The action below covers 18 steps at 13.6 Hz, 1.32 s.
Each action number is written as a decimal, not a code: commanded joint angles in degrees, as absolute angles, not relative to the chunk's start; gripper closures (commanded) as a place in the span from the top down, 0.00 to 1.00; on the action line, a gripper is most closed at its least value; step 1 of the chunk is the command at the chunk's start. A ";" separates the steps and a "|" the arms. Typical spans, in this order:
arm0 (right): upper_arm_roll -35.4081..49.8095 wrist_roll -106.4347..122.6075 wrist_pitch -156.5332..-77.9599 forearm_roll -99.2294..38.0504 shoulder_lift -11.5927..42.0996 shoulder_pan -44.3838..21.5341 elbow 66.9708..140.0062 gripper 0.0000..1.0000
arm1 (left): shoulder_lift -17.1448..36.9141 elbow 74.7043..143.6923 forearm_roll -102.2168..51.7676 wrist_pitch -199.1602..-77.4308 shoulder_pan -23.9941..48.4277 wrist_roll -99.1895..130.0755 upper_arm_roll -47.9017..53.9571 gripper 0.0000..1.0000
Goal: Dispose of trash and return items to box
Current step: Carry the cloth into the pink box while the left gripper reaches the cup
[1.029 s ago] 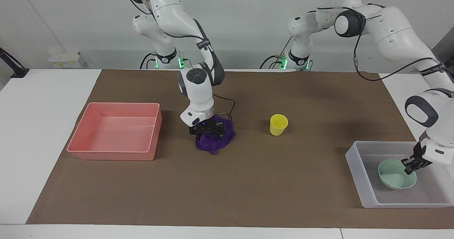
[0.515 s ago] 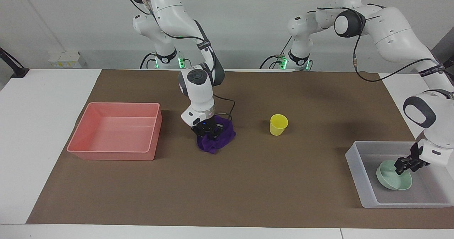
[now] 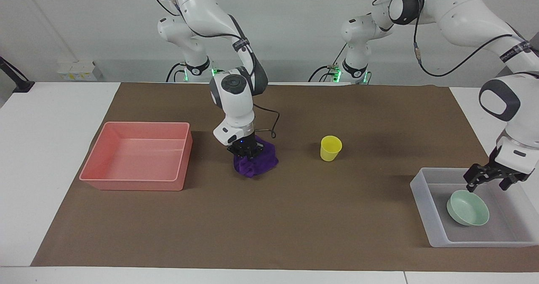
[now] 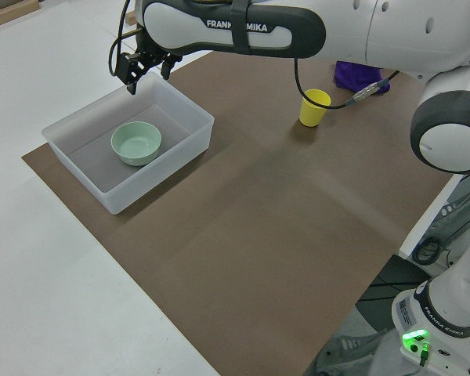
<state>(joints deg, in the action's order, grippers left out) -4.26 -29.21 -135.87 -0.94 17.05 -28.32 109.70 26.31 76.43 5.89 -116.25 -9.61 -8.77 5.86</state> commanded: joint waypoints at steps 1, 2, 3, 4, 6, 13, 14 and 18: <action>-3.96 -29.45 -132.11 -0.79 12.23 -25.85 109.95 0.00 | 14.36 92.07 6.86 -116.72 -6.34 -6.78 5.18 1.00; -3.96 -29.27 -129.75 -0.79 10.30 -25.14 109.86 0.00 | 11.11 96.72 6.86 -117.41 -4.76 -4.68 5.27 1.00; -3.96 -28.48 -126.42 -0.70 7.85 -24.61 109.78 0.00 | 8.55 100.68 6.86 -118.12 -2.74 -2.66 5.27 1.00; -4.04 -26.91 -123.08 -0.70 5.56 -23.65 109.51 0.00 | 6.61 103.68 6.86 -119.00 -0.98 -0.46 5.36 1.00; -3.96 -24.36 -118.67 -0.70 2.48 -21.02 108.20 0.00 | 4.58 108.35 6.77 -121.36 2.97 4.20 5.36 1.00; -4.13 -18.03 -106.01 -0.70 -1.92 -15.13 102.04 0.00 | 1.93 121.02 6.50 -131.12 11.86 10.72 5.45 1.00; -4.22 -16.10 -104.69 -0.70 -2.72 -13.90 102.04 0.00 | 2.02 122.42 6.24 -132.61 12.47 10.81 5.45 1.00; -4.22 -7.58 -101.08 -0.70 -4.66 -8.01 102.04 0.00 | 2.20 127.08 1.94 -138.07 14.15 10.81 5.45 1.00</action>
<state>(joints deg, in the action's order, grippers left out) -4.66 -11.79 -102.55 -0.74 -3.73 -10.81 101.90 3.74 123.70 3.66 -135.08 12.73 10.23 6.38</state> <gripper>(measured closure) 0.943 0.000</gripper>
